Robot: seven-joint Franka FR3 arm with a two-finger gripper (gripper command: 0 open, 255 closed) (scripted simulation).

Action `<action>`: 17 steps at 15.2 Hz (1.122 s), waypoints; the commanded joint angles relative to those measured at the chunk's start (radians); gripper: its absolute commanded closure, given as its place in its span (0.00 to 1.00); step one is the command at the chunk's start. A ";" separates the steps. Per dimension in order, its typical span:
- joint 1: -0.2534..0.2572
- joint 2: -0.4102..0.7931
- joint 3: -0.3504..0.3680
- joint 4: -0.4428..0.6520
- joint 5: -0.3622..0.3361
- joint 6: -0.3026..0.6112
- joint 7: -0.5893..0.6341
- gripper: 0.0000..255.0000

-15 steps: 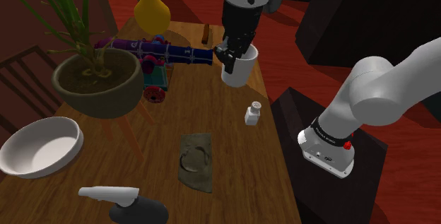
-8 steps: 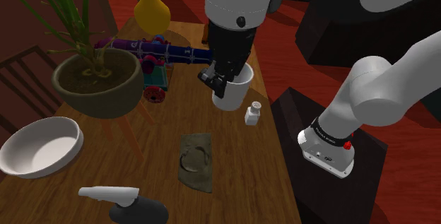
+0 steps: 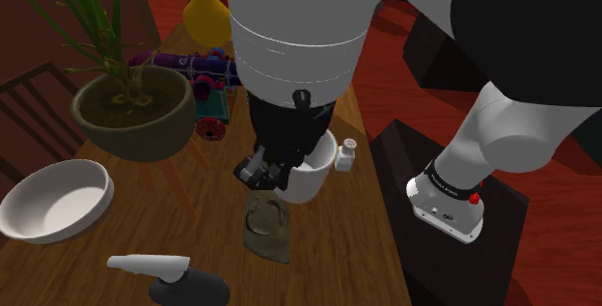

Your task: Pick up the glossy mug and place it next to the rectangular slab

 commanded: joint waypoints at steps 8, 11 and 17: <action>0.092 0.381 0.198 0.290 -0.283 -0.058 0.372 1.00; 0.097 0.383 0.190 0.253 -0.286 -0.019 0.375 1.00; 0.100 0.399 0.185 0.185 -0.303 0.057 0.390 1.00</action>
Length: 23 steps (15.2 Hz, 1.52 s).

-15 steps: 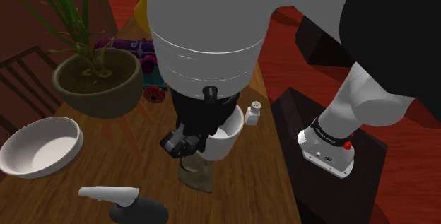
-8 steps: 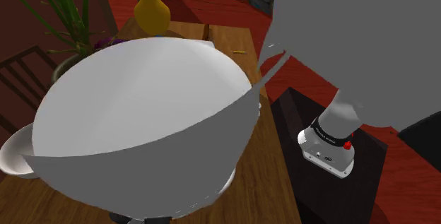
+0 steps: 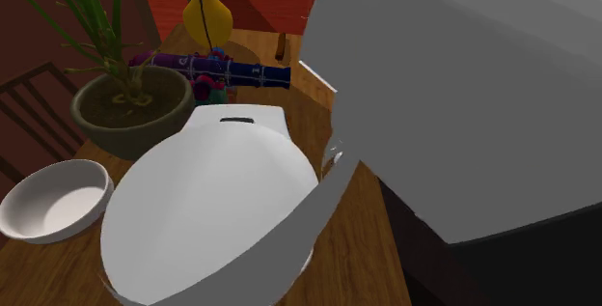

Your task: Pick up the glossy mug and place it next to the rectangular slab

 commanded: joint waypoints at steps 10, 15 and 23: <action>0.016 0.053 -0.017 -0.108 -0.056 0.135 0.043 1.00; 0.030 0.089 -0.031 -0.145 -0.093 0.191 0.070 1.00; 0.055 0.145 -0.059 -0.186 -0.153 0.263 0.112 1.00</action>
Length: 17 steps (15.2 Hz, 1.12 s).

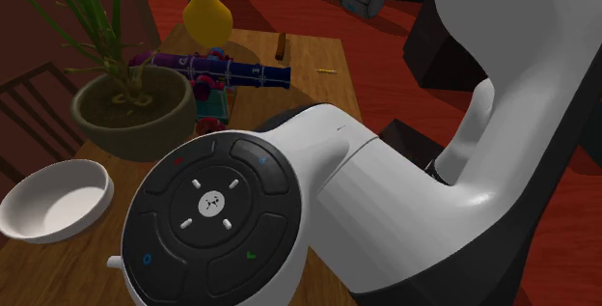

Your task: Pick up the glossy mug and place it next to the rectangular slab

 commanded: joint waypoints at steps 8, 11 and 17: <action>0.001 0.002 -0.002 -0.003 -0.003 0.005 0.003 0.00; 0.001 0.002 -0.002 -0.003 -0.003 0.005 0.003 0.00; -0.026 -0.064 0.035 0.064 0.069 -0.099 -0.045 0.00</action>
